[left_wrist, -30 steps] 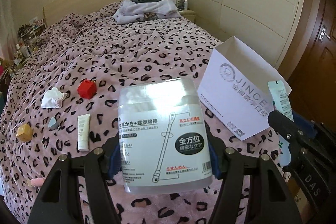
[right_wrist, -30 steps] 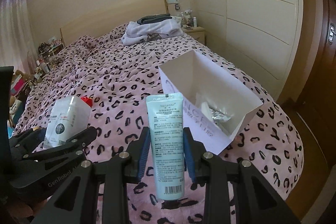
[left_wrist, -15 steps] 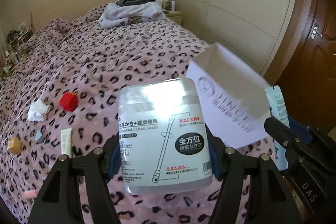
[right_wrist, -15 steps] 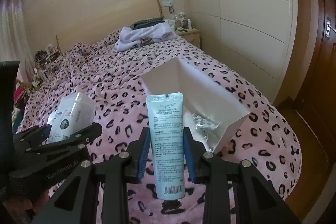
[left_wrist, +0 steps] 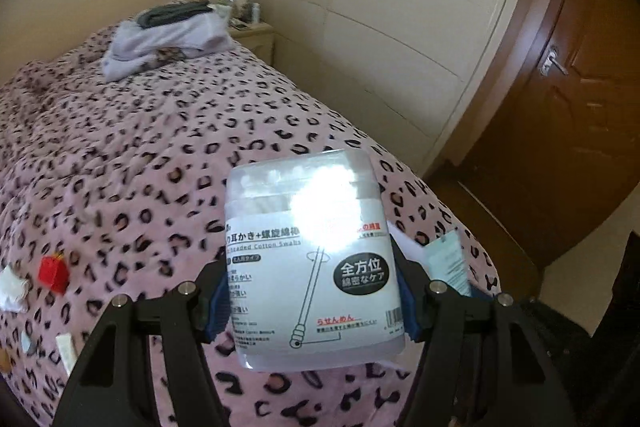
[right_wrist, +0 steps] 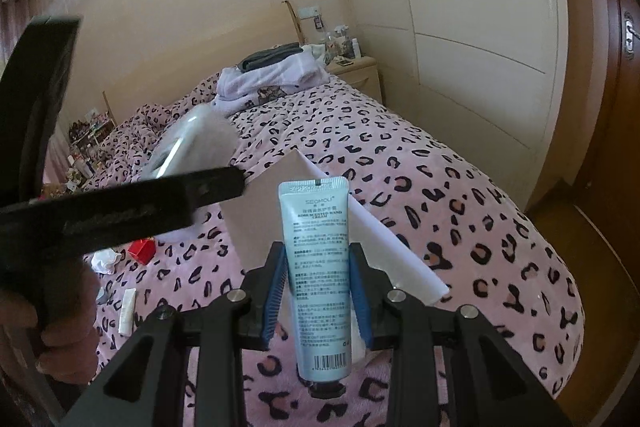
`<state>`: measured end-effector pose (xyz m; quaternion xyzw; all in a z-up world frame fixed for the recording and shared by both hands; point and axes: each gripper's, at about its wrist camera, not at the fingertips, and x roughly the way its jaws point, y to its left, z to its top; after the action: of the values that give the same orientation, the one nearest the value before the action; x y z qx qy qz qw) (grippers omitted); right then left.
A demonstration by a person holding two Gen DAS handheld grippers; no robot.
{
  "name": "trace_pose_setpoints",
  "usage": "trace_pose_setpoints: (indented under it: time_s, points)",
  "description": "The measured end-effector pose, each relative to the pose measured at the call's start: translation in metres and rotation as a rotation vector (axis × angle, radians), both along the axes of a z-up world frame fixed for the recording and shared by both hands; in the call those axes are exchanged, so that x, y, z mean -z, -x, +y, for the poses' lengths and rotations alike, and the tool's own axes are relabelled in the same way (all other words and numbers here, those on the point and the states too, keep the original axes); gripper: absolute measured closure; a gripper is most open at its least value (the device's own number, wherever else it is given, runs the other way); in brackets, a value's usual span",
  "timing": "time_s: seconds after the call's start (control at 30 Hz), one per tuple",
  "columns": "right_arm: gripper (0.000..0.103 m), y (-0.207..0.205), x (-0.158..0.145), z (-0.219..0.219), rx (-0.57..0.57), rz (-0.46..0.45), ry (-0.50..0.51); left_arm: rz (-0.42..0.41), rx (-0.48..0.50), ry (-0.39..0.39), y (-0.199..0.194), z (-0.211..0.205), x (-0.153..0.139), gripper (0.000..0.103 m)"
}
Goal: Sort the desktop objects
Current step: 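Lower the swab tub and blue tube into the white box and open both tools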
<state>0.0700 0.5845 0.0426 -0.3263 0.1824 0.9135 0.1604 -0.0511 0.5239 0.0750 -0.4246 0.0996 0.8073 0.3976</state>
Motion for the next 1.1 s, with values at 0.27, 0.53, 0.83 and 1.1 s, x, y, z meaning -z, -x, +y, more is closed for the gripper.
trace_pose_setpoints:
  time_s: [0.27, 0.53, 0.83, 1.1]
  points:
    - [0.072, 0.015, 0.025, 0.013, 0.001, -0.043, 0.005, -0.092, 0.019, 0.044, 0.014, 0.029, 0.045, 0.037]
    - [0.072, 0.028, 0.046, 0.017, -0.015, -0.088, 0.014, -0.095, 0.010, 0.083, 0.018, 0.037, 0.065, 0.038]
    - [0.072, 0.034, 0.059, 0.020, 0.002, -0.121, -0.003, -0.038, 0.007, 0.122, 0.018, 0.045, 0.071, 0.038]
    - [0.072, 0.030, 0.055, 0.022, 0.006, -0.112, 0.015, -0.023, -0.013, 0.127, 0.016, 0.041, 0.067, 0.038]
